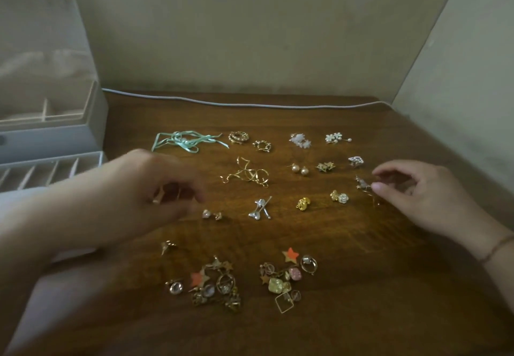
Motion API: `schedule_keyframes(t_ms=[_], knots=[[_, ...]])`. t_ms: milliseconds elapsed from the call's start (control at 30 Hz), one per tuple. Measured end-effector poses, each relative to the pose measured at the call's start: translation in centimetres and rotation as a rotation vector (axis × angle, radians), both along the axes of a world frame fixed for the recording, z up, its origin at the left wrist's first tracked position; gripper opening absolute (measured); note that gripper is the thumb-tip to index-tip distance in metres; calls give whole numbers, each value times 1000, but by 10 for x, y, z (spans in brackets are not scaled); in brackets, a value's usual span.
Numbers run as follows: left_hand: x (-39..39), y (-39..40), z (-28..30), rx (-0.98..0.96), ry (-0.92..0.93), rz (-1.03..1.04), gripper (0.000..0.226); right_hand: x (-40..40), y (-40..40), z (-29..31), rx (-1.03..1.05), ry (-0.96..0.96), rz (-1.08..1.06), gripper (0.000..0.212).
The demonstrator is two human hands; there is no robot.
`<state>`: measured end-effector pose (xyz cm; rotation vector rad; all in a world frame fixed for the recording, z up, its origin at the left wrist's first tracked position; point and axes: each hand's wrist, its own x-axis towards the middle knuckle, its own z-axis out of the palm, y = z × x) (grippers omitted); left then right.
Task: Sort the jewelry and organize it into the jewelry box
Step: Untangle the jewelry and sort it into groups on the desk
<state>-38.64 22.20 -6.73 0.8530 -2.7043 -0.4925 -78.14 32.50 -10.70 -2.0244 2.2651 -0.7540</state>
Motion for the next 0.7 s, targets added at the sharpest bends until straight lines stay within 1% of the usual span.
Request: schedule_keyframes(t_ms=[67, 133, 267, 367, 400, 433, 467, 500, 533, 567, 600, 633, 667, 700], knots=[[7, -7, -3, -9, -19, 28, 15, 3, -9, -6, 29, 61, 18, 20], [16, -11, -5, 18, -22, 52, 12, 7, -14, -11, 38, 111, 35, 20], [26, -14, -4, 178, -161, 21, 11, 12, -13, -17, -1, 175, 78, 8], [26, -14, -5, 204, -208, 8, 14, 3, -6, -16, 32, 151, 80, 18], [25, -14, -6, 201, -218, 2, 16, 3, -2, -13, 87, 151, 75, 19], [24, -13, -8, 196, -233, -6, 18, -19, -4, -32, 106, 160, 65, 19], [23, -12, -9, 195, -254, -14, 21, -62, -5, -49, 62, 194, 32, 19], [22, -11, -11, 206, -264, -18, 23, -103, -7, -71, 22, 271, 15, 22], [21, -11, -12, 211, -271, -19, 24, -126, -9, -86, -29, 297, 31, 28], [20, -11, -14, 215, -274, -18, 23, -127, -8, -92, -89, 306, 61, 34], [19, -11, -16, 217, -279, -15, 22, -116, -1, -89, -75, 305, 164, 32], [18, -11, -18, 218, -279, -13, 21, -82, 9, -68, -71, 293, 206, 27], [17, -11, -19, 218, -280, -12, 19, -29, 14, -39, -60, 250, 212, 23], [16, -11, -19, 217, -280, -13, 17, 34, 17, -8, -28, 168, 219, 22]])
